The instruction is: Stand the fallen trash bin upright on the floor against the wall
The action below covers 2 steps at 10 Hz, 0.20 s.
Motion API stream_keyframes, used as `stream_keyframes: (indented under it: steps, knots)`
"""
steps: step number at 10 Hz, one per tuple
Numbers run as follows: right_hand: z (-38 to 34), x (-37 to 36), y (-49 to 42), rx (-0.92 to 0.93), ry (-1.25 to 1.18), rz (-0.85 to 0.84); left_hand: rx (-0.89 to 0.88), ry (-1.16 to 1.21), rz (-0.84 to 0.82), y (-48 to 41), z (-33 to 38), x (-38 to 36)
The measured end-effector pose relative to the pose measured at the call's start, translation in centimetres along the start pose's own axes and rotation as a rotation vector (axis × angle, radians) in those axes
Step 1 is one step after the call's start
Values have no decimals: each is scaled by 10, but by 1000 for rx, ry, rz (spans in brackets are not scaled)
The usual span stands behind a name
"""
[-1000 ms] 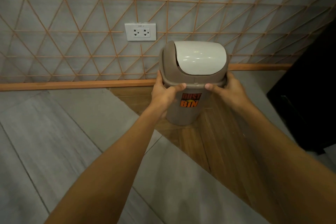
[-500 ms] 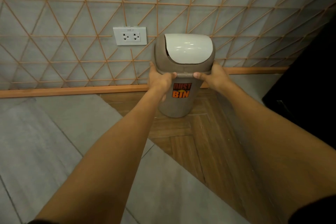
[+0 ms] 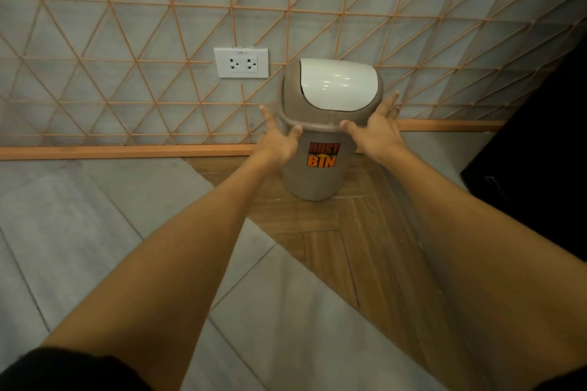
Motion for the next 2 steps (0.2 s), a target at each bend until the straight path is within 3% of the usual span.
stream_keyframes:
  steps: [2]
  knots:
    - [-23, 35, 60, 62, 131, 94, -75, -335, 62, 51, -20, 39]
Point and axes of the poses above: each hand's wrist, its own y-axis away from the middle knuckle, its own x-axis out of the back of the hand, z = x × y, the point moved 3 cm from there along -y, towards the middle knuckle, and after that the axes turned 5 degrees about z, right-handed, at the moved point
